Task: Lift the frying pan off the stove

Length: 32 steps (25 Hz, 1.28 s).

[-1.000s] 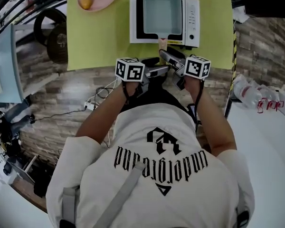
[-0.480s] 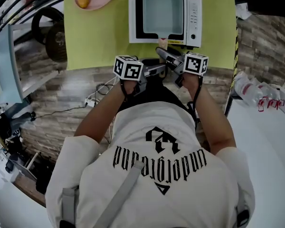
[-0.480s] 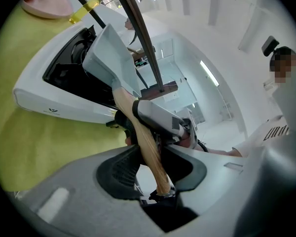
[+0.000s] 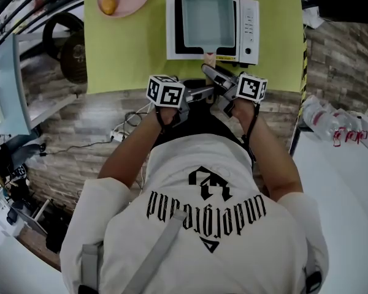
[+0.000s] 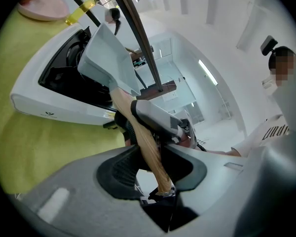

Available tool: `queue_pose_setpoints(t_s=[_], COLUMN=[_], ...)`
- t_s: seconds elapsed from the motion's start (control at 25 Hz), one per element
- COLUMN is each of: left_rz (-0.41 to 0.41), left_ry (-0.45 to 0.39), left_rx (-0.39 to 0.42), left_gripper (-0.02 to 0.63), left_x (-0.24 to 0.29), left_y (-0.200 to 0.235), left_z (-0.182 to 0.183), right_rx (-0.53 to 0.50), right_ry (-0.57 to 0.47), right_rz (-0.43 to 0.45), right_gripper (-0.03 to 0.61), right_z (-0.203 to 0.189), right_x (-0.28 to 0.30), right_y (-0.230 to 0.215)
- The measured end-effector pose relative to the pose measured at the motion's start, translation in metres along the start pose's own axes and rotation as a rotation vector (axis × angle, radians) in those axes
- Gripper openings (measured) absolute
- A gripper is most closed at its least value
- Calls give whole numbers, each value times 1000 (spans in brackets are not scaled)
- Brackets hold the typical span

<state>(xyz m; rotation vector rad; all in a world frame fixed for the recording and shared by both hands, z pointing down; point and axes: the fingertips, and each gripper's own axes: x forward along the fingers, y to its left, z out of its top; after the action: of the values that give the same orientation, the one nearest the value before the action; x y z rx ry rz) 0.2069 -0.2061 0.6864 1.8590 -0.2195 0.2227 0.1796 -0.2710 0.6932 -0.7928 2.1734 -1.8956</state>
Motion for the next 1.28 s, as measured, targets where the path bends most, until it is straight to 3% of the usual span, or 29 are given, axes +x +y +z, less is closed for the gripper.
queue_pose_setpoints(t_s=[1.28], left_rz=[21], left_ry=[-25], left_rx=[174], left_gripper=[156], left_x=[-10], left_y=[-120], left_z=[-26], right_rx=[-33], right_ry=[-95], right_rz=[191], right_gripper=[143], right_z=[-19], right_x=[-71], right_y=[116])
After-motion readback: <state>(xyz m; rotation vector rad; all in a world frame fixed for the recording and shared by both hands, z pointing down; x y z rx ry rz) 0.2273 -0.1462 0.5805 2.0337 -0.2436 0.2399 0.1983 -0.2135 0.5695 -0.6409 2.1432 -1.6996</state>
